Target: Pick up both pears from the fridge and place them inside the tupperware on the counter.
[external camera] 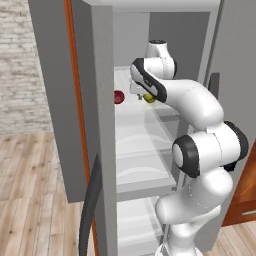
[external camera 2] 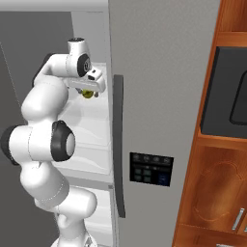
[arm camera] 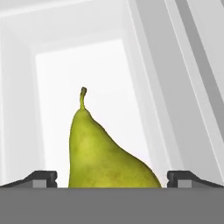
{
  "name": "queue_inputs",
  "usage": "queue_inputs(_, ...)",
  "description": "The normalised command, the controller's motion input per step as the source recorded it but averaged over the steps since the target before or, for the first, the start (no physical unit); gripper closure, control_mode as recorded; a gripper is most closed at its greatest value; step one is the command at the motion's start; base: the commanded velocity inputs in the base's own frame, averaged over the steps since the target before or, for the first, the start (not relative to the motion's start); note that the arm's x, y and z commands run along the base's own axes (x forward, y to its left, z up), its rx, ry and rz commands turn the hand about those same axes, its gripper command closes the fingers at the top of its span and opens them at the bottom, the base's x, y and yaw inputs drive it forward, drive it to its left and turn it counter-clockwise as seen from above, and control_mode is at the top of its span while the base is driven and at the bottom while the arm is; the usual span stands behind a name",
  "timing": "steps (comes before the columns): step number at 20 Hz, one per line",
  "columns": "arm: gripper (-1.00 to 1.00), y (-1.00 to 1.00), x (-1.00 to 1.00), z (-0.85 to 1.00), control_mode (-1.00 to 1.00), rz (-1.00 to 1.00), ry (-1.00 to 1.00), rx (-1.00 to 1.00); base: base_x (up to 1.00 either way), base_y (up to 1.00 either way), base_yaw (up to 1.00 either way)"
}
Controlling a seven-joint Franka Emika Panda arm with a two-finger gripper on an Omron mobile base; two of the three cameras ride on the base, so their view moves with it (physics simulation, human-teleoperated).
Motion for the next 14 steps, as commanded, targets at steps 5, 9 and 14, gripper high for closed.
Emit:
queue_inputs(5, -1.00, 0.12, -0.55, -0.31, -1.00, 0.00, 0.00, -0.02, 0.00, 0.00, 0.00)
queue_inputs(9, -1.00, 0.04, -0.07, -0.21, -1.00, -0.02, 0.00, -0.01, 0.00, 0.00, 0.00)
queue_inputs(14, 1.00, 0.00, 0.13, -0.20, -1.00, -0.01, 0.00, 0.00, 0.00, 0.00, 0.00)
